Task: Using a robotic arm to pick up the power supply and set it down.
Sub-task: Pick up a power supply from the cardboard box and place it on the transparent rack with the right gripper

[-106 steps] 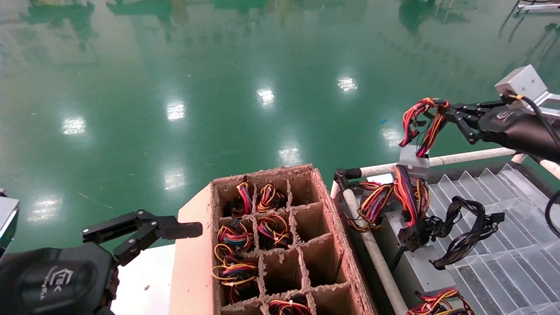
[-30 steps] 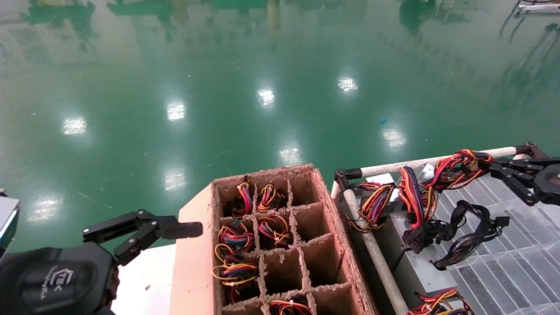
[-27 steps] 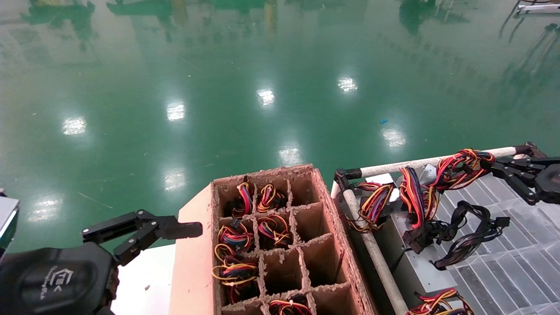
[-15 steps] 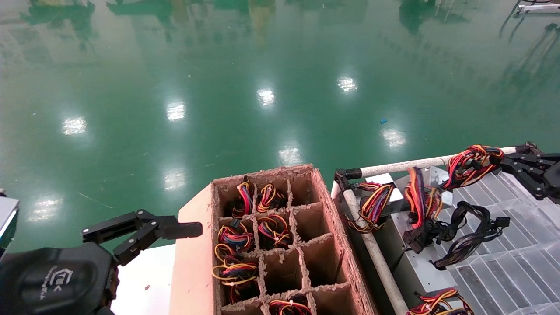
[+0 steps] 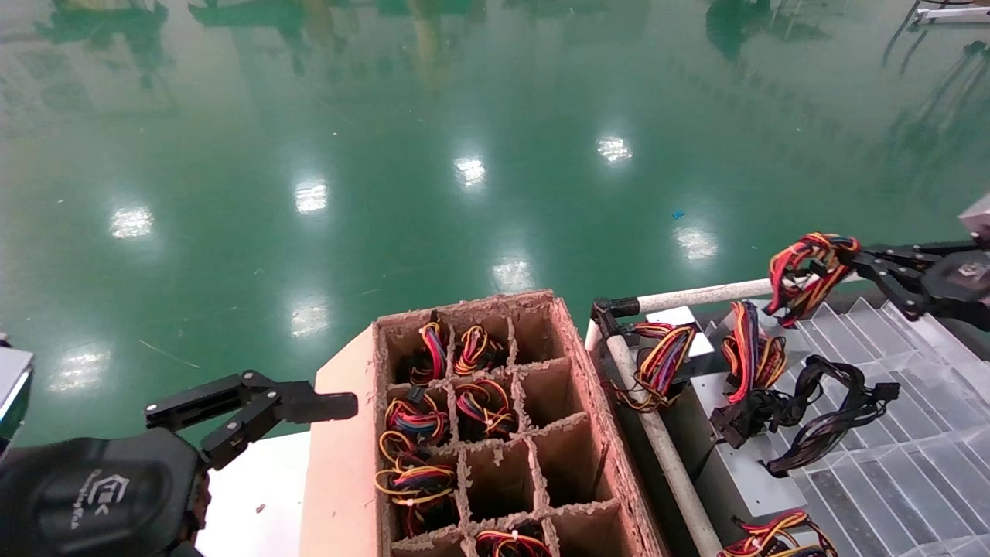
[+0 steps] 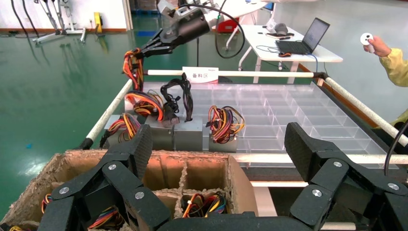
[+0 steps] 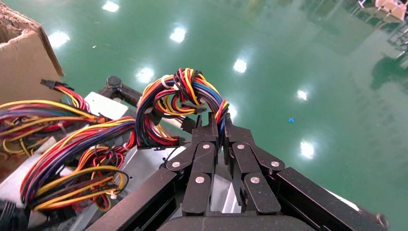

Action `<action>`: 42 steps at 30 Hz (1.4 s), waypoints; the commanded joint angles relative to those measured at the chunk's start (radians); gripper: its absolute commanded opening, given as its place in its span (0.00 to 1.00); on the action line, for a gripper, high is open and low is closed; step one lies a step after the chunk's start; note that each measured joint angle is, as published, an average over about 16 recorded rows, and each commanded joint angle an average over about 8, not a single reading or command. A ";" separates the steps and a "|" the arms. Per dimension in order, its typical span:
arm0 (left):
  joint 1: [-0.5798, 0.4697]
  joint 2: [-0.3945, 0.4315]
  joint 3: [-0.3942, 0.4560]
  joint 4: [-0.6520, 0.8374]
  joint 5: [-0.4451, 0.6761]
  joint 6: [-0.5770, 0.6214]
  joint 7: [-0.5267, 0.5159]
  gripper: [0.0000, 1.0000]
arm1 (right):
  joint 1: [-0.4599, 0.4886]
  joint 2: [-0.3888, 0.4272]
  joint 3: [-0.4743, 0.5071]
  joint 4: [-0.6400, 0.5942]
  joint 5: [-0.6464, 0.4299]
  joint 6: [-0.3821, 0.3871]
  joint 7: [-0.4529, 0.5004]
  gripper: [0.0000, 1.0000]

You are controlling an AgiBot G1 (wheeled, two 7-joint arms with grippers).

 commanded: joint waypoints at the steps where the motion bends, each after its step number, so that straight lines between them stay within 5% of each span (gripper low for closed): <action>1: 0.000 0.000 0.000 0.000 0.000 0.000 0.000 1.00 | 0.004 -0.014 -0.003 0.001 -0.004 0.012 0.001 0.00; 10: 0.000 0.000 0.001 0.000 0.000 0.000 0.000 1.00 | 0.008 -0.082 -0.013 -0.005 -0.019 0.100 0.003 0.00; 19: 0.000 0.000 0.001 0.000 -0.001 0.000 0.000 1.00 | 0.018 -0.111 -0.024 -0.004 -0.034 0.084 0.011 0.02; 20: 0.000 0.000 0.001 0.000 -0.001 0.000 0.000 1.00 | 0.020 -0.113 -0.026 -0.004 -0.037 0.078 0.013 0.07; 28: 0.000 -0.001 0.001 0.000 -0.001 -0.001 0.001 1.00 | 0.032 -0.119 -0.038 -0.008 -0.054 0.050 0.029 1.00; 42: 0.000 -0.001 0.001 0.000 -0.001 -0.001 0.001 1.00 | 0.034 -0.119 -0.039 -0.008 -0.055 0.048 0.030 1.00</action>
